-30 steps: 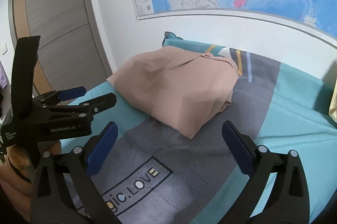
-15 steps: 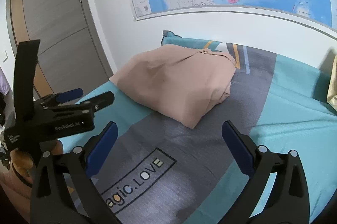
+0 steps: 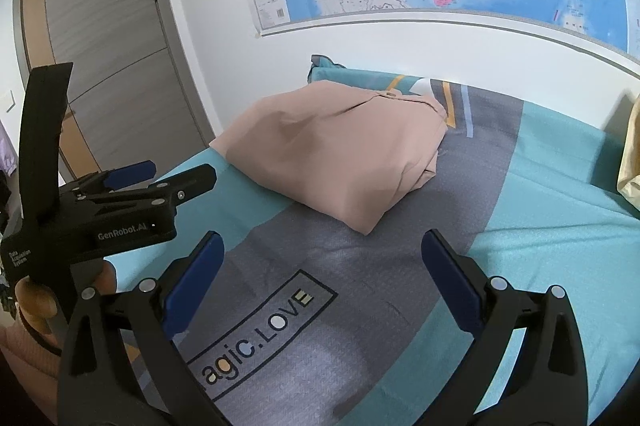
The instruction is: Fold large clothes
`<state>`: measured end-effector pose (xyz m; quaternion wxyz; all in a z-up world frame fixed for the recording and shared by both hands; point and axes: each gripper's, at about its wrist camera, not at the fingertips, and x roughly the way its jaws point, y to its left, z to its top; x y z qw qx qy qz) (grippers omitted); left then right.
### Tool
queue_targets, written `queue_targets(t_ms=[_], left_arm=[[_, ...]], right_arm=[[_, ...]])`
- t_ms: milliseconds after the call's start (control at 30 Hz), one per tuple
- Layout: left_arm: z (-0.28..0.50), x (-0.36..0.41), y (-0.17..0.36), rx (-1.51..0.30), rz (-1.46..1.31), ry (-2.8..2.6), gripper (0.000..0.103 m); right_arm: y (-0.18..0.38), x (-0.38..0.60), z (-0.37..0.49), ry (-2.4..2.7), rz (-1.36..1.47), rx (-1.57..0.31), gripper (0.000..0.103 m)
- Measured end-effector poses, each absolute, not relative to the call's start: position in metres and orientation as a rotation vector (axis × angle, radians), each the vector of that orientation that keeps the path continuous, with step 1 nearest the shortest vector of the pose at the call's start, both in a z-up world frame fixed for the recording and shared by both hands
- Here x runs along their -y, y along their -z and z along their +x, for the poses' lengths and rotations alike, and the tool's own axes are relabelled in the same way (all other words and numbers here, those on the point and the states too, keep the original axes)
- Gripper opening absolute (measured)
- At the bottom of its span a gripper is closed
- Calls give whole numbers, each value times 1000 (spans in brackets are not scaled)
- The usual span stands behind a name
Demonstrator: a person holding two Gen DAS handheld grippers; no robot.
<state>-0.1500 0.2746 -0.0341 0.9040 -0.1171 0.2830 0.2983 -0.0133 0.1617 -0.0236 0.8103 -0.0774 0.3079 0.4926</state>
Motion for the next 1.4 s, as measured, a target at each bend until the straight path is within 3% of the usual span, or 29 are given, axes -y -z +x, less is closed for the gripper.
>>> queue_targets(t_ms=[1400], left_arm=[[-156, -266, 34, -589, -246, -606, 96]], right_arm=[[23, -165, -23, -1063, -164, -664, 98]])
